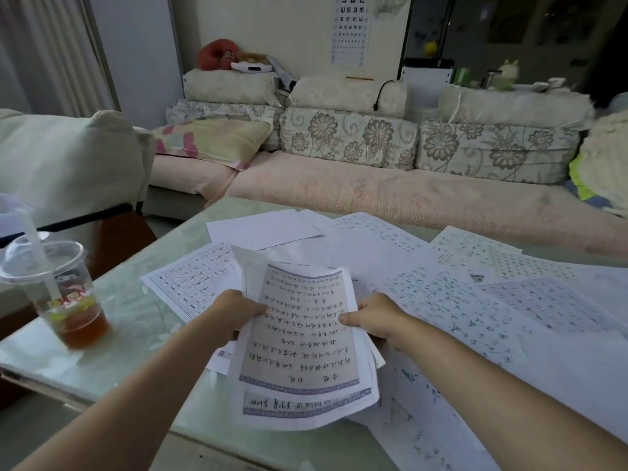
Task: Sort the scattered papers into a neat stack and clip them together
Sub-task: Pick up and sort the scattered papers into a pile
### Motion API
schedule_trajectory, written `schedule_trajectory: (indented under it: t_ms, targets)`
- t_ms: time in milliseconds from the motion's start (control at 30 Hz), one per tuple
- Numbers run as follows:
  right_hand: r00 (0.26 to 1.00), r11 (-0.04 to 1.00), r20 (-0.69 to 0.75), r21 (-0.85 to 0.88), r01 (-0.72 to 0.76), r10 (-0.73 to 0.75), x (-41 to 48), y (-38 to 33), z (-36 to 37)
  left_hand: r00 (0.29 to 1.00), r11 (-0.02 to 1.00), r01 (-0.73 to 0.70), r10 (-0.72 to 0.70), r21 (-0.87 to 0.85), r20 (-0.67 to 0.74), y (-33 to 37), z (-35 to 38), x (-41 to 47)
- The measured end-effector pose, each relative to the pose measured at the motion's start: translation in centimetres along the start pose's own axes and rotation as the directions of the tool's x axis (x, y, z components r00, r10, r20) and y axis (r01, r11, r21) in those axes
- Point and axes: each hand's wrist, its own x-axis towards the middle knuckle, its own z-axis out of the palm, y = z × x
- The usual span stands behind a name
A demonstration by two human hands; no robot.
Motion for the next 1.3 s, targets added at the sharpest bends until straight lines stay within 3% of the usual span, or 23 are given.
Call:
schedule_trajectory:
  t_ms: [167,300,433,567,733,900,1067,1300]
  targets:
    - [0.996,0.997,0.070,-0.060,-0.045,0.049,-1.1,0.4,-0.7,0.997,0.995,-0.001,0.008,-0.099,0.075,-0.8,0.1,-1.0]
    - [0.993,0.972,0.004,-0.205,-0.116,0.119,-1.8,1.3,-3.6,0.999,0.969,-0.032,0.031,-0.246,-0.008,-1.3,1.0,-0.9]
    - [0.985,0.967,-0.109,-0.205,-0.152,0.132,-2.6,2.9,-6.3,0.996,0.969,-0.039,0.019,-0.244,-0.083,-1.0,1.8,-0.8]
    - [0.969,0.997,-0.242,-0.037,-0.061,0.050,-2.8,3.7,-8.0,0.995,0.983,-0.056,0.039,-0.176,-0.095,0.1,2.3,-1.3]
    - [0.984,0.992,-0.177,0.118,0.053,-0.031,-2.9,3.2,-6.7,0.998,1.000,0.031,-0.031,-0.001,0.063,-0.3,1.1,-2.8]
    - [0.992,0.992,-0.093,0.081,0.098,-0.090,-2.5,2.4,-2.7,0.997,0.998,0.059,-0.058,-0.019,0.053,-1.5,0.4,-3.3]
    - [0.976,0.980,-0.129,0.067,0.188,-0.178,-2.5,1.6,0.6,1.000,0.993,-0.019,0.019,-0.117,0.002,-1.1,0.6,-3.3]
    - [0.967,0.966,-0.110,0.096,0.240,-0.229,-1.9,1.6,1.4,0.994,0.998,-0.055,0.056,-0.020,0.089,-0.8,-1.0,-3.0]
